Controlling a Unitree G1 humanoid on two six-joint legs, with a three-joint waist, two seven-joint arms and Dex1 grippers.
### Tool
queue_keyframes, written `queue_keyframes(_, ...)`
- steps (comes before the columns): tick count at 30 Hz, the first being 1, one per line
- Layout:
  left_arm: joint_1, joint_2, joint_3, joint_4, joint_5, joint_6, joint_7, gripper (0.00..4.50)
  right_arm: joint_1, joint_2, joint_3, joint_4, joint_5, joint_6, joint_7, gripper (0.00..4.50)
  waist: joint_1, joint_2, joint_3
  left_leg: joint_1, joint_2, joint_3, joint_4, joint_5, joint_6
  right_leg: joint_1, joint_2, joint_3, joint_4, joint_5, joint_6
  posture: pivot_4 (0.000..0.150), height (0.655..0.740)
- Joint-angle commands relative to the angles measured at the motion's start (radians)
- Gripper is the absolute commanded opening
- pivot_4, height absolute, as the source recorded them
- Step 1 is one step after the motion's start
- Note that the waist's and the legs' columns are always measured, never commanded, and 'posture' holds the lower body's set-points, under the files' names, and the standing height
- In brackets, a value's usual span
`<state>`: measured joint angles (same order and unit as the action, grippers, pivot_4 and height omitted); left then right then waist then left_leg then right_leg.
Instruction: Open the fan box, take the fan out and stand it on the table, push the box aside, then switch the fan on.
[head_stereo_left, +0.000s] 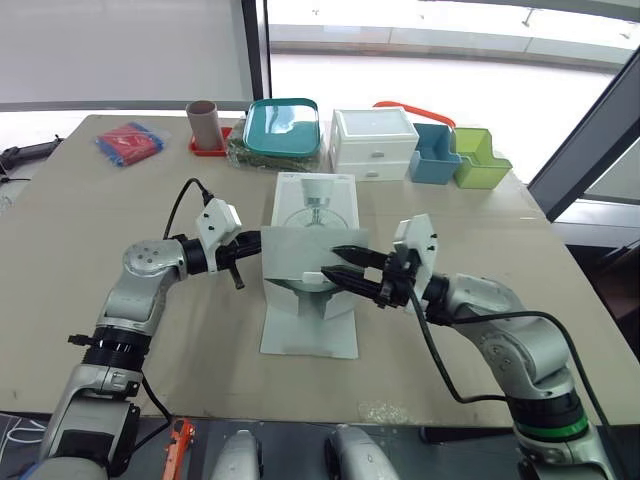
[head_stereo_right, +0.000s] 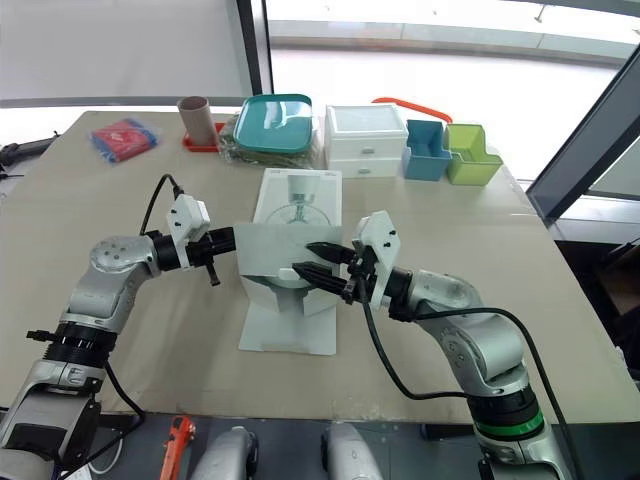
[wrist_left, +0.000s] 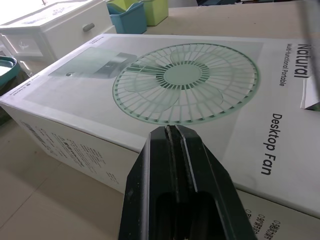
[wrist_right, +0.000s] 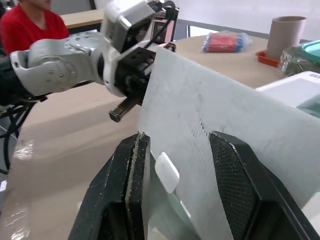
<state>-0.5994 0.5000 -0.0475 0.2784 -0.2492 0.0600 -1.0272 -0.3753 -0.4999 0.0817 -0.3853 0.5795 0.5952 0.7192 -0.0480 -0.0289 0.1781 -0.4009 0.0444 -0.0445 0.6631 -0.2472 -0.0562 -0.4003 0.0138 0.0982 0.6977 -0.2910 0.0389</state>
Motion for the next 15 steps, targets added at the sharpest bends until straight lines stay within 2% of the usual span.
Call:
queue_keyframes(1,0.016,0.017,0.013,-0.021,0.002,0.007,0.006,0.00,-0.032,0.009,0.000,0.025,-0.032,-0.010,-0.014,2.16,0.000,0.000,0.000,0.000,0.000,0.000,0.000,0.000,0.000,0.000,0.000,0.000,0.000,0.000,0.000,0.150,0.7400)
queue_keyframes(7,0.030,0.053,0.056,-0.065,-0.012,0.019,0.023,0.00,-0.052,0.037,0.004,0.078,-0.068,0.007,-0.043,2.16,-0.001,0.000,0.000,-0.001,0.000,0.000,0.000,0.000,0.000,-0.001,0.000,0.000,0.000,0.000,0.000,0.150,0.7400)
queue_keyframes(15,0.011,0.121,0.126,-0.204,-0.113,0.130,0.004,0.00,-0.054,0.054,0.005,0.084,-0.088,0.015,-0.049,2.16,0.001,0.000,0.001,-0.007,0.000,-0.001,0.000,0.000,0.000,-0.006,-0.001,-0.001,0.000,0.000,0.000,0.150,0.7400)
